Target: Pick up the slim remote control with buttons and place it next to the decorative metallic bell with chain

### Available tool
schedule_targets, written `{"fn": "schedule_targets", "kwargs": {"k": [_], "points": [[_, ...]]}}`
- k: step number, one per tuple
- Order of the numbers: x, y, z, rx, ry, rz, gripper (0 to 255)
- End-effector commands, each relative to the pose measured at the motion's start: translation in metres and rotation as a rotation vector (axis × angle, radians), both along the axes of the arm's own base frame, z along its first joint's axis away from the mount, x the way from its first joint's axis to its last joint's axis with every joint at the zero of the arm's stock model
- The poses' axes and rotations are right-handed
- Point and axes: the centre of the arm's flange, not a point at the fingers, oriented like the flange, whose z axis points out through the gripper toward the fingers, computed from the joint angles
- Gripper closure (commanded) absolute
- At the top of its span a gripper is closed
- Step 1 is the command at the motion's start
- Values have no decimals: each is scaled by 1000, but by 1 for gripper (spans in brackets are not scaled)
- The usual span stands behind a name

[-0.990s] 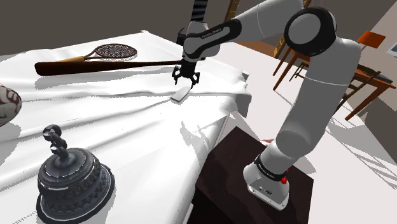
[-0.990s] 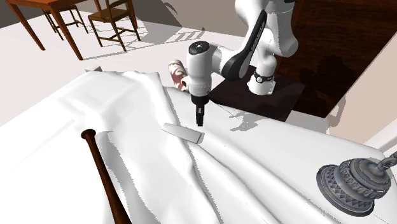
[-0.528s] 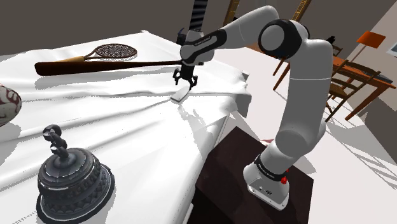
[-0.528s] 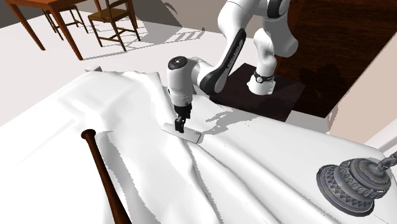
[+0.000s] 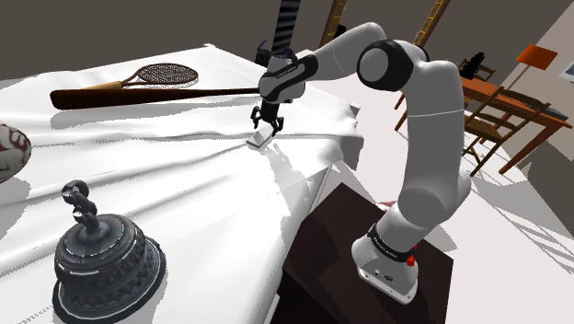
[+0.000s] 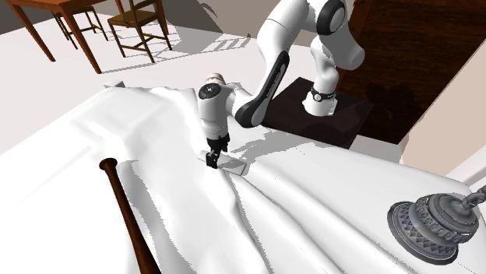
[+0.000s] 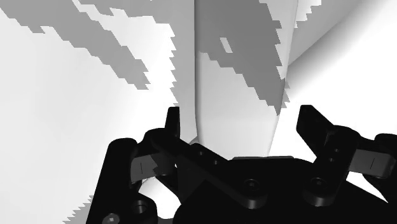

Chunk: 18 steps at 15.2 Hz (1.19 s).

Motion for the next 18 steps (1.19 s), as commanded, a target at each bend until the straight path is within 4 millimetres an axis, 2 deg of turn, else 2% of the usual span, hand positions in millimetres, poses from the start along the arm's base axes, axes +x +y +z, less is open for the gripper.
{"fn": "schedule_targets", "kwargs": {"k": [1,10,11,18], "points": [[1,0,-10,0,-1,-1,0],[1,0,-13,0,0,-1,0],[1,0,-13,0,0,-1,255],[1,0,-13,0,0,-1,255]]}}
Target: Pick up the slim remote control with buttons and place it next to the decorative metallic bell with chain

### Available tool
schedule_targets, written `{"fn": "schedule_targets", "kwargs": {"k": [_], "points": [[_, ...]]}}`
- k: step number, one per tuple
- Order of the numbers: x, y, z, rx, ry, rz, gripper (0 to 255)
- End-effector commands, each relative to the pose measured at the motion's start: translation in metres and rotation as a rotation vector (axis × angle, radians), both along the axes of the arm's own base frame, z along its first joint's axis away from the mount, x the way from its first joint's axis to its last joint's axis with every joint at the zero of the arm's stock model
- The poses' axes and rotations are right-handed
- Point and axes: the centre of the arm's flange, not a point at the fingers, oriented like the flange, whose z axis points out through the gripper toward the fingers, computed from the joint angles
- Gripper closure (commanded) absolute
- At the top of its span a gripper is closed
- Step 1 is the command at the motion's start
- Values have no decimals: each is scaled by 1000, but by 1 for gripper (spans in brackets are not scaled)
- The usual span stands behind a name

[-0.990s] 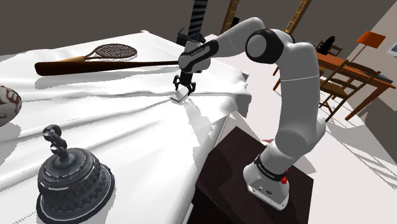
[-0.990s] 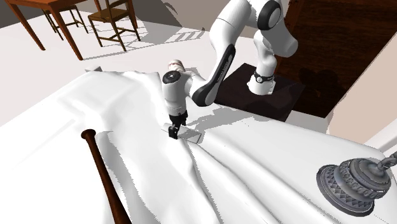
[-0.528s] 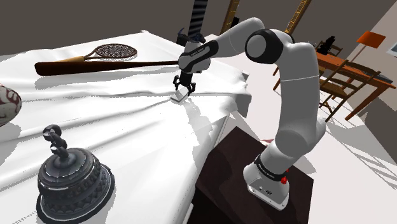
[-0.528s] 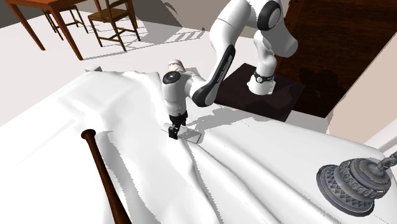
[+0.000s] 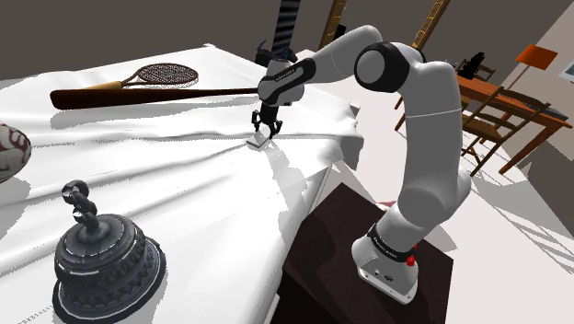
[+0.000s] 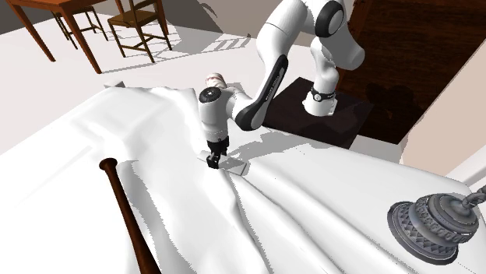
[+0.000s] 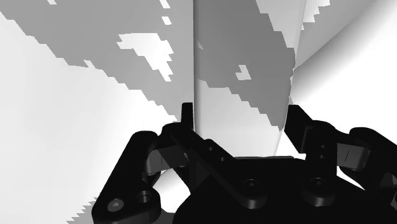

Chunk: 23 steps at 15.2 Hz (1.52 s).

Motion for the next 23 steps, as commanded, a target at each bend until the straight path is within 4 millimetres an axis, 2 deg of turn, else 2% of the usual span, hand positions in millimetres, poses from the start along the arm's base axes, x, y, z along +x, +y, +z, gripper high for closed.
{"fn": "schedule_targets", "kwargs": {"k": [1,2,23], "points": [[0,0,0,0,0,0,255],[0,0,0,0,0,0,255],[0,0,111,0,0,0,255]]}}
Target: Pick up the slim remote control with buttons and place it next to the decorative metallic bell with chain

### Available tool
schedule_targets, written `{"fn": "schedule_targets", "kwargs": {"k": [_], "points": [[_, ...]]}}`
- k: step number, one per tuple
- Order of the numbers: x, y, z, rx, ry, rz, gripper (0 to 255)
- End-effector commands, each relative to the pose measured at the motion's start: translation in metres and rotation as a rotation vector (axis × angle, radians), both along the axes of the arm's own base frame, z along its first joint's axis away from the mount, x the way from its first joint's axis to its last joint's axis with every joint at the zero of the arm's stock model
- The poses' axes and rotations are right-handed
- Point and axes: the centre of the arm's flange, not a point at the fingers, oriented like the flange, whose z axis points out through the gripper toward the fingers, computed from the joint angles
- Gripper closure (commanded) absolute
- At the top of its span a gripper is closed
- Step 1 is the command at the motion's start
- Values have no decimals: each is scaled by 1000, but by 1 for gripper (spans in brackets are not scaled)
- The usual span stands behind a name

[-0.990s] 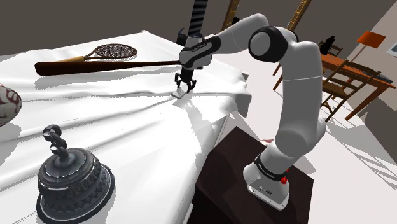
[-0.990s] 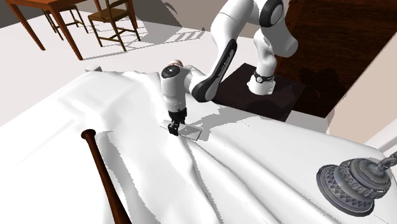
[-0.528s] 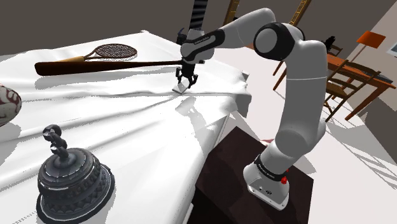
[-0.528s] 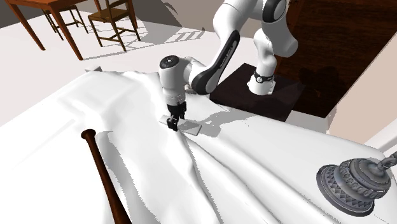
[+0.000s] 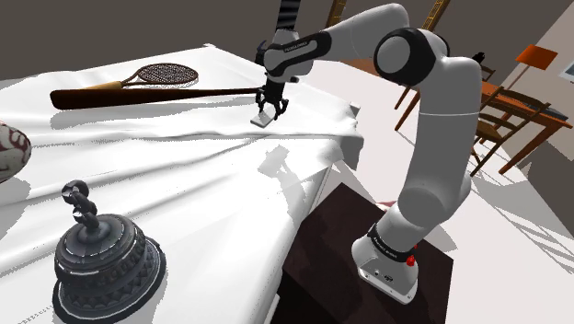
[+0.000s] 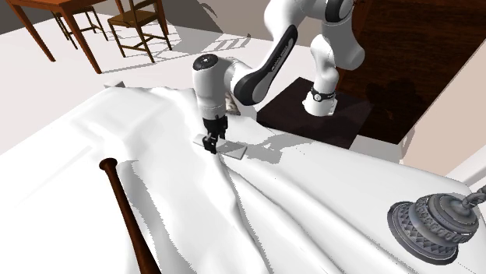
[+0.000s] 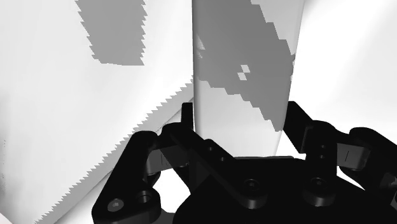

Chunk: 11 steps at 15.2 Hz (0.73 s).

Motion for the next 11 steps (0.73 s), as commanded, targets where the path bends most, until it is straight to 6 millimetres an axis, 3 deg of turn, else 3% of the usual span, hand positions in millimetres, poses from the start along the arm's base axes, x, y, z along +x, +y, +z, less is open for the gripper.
{"fn": "schedule_targets", "kwargs": {"k": [1,11], "points": [[0,0,11,0,0,0,255],[0,0,64,0,0,0,255]]}}
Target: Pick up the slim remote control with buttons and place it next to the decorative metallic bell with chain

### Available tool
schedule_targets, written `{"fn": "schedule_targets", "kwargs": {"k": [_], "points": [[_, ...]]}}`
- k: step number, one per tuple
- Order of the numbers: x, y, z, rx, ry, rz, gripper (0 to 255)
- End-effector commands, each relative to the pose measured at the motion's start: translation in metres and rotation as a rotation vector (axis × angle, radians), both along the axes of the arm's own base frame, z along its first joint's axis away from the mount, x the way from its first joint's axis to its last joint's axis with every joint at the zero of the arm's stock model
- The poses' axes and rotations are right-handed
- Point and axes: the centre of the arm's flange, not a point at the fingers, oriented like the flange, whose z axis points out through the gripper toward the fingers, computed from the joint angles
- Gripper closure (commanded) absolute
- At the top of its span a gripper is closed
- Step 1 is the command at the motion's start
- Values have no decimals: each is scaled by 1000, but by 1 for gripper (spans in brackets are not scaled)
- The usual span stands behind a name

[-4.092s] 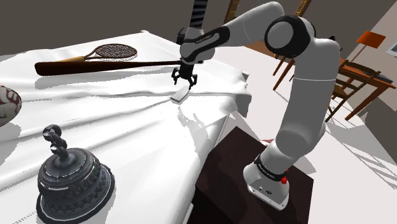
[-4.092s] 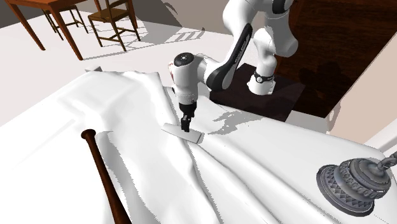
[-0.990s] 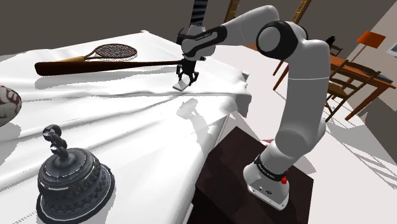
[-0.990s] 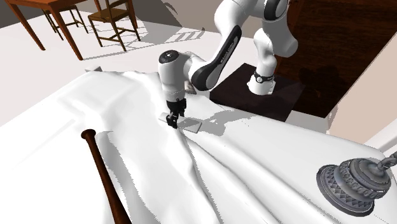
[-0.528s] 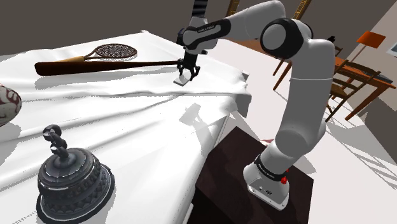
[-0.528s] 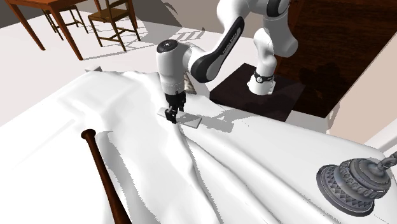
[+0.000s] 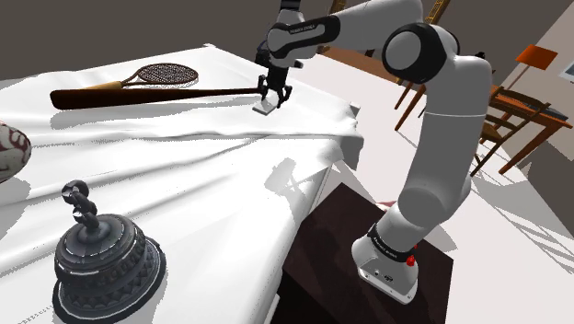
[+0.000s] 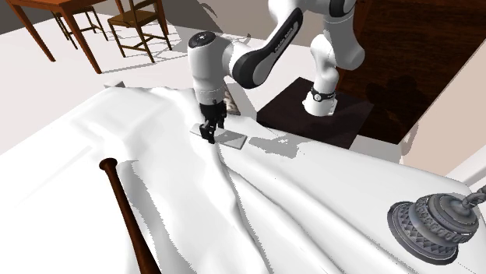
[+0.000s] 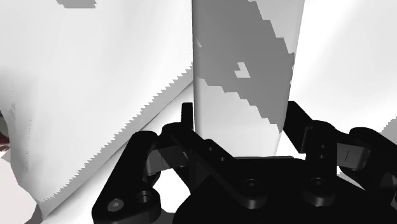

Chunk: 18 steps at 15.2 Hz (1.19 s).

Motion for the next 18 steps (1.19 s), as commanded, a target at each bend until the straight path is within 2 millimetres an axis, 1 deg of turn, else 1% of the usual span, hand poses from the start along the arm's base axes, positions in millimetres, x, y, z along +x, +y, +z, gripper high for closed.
{"fn": "schedule_targets", "kwargs": {"k": [1,18], "points": [[-1,1,11,0,0,0,255],[-1,1,101,0,0,0,255]]}}
